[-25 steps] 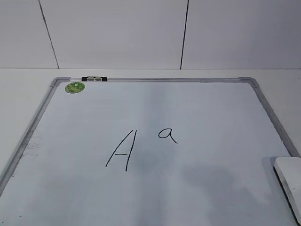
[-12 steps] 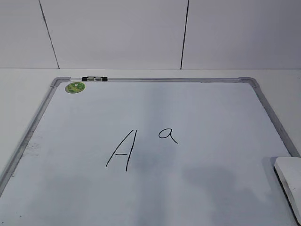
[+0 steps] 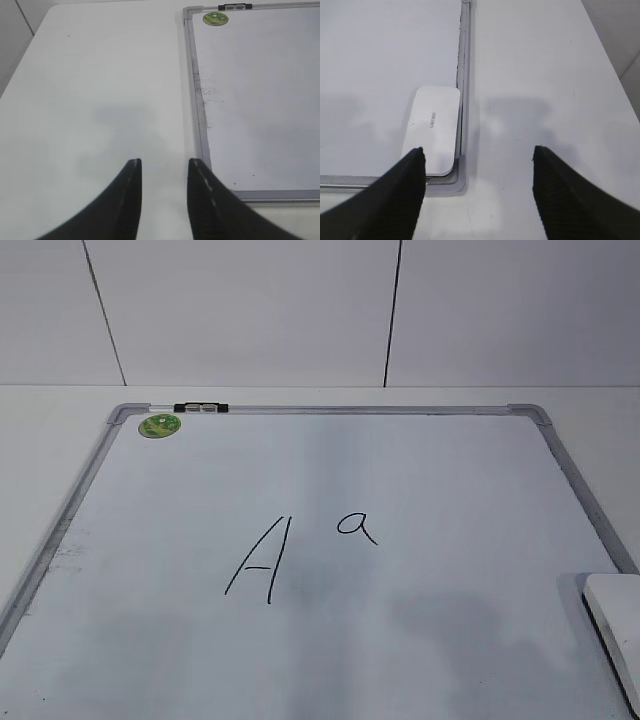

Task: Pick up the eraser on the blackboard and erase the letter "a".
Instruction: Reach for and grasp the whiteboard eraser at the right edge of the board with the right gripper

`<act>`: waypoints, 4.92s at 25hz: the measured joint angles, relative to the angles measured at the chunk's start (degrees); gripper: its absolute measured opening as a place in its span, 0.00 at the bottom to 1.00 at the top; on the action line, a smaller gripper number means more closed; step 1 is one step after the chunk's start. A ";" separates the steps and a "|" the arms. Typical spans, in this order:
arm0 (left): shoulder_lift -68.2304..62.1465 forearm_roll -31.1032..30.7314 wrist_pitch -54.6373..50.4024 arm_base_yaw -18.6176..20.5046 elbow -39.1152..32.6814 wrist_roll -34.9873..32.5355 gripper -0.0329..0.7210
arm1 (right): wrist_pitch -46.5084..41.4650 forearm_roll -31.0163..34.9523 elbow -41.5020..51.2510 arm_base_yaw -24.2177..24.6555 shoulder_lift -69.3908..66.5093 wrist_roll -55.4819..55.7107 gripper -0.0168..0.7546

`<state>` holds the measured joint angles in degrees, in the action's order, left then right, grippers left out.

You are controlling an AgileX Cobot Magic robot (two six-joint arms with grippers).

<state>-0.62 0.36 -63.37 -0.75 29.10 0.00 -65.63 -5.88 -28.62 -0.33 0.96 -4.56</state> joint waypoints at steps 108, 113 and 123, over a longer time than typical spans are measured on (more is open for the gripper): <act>0.00 0.00 0.00 0.00 0.00 0.00 0.35 | 12.30 9.47 -5.88 -4.54 -64.36 8.79 0.90; 0.00 0.00 0.00 0.00 0.00 0.00 0.35 | 13.03 9.47 -5.88 -4.54 -65.58 8.68 0.90; 0.00 0.00 0.00 0.00 0.00 0.00 0.35 | 14.73 9.47 -6.09 -4.54 -69.87 8.47 0.90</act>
<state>-0.62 0.36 -63.37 -0.75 29.10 0.00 -50.90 3.59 -34.71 -4.87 -68.91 3.92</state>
